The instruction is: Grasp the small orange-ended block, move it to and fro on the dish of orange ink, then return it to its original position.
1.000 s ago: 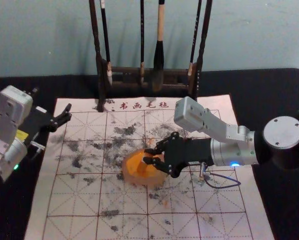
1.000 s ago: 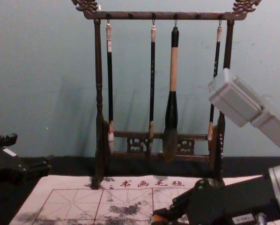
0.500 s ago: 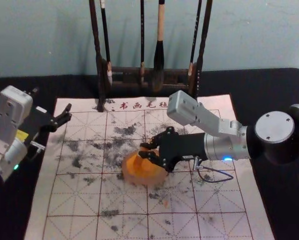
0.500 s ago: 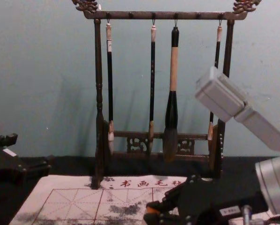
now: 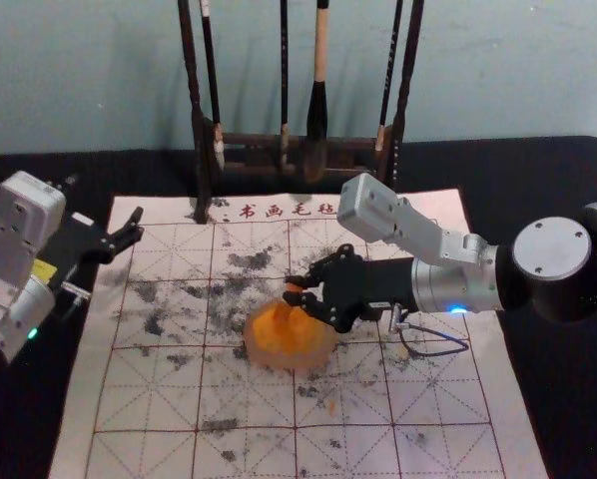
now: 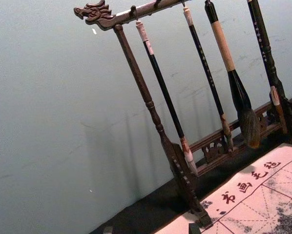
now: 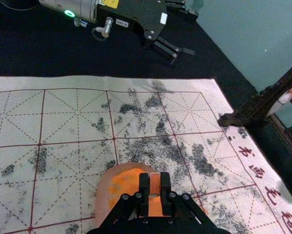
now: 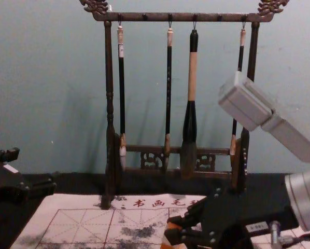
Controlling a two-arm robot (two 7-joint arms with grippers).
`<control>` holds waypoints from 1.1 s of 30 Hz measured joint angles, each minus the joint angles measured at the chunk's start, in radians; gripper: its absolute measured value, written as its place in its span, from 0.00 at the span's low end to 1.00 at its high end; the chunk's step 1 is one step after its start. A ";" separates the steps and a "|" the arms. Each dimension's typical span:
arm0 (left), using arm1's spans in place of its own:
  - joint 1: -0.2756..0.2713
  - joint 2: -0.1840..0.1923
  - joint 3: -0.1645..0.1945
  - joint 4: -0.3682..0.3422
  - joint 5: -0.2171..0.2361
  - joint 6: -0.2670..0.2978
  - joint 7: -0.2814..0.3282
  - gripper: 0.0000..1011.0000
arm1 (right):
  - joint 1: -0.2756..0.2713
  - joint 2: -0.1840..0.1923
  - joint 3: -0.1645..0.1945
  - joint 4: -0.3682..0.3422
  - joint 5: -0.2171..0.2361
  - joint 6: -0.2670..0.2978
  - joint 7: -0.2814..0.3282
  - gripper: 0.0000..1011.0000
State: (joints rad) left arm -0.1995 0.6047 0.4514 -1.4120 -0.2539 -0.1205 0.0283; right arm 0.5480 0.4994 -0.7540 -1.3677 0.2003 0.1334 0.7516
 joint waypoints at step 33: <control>0.000 0.000 0.000 0.000 0.000 0.000 0.000 0.99 | -0.035 0.055 0.027 -0.048 -0.002 -0.001 0.006 0.13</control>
State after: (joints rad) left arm -0.1996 0.6047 0.4514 -1.4120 -0.2539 -0.1205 0.0282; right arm 0.5127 0.5547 -0.7265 -1.4153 0.1984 0.1319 0.7581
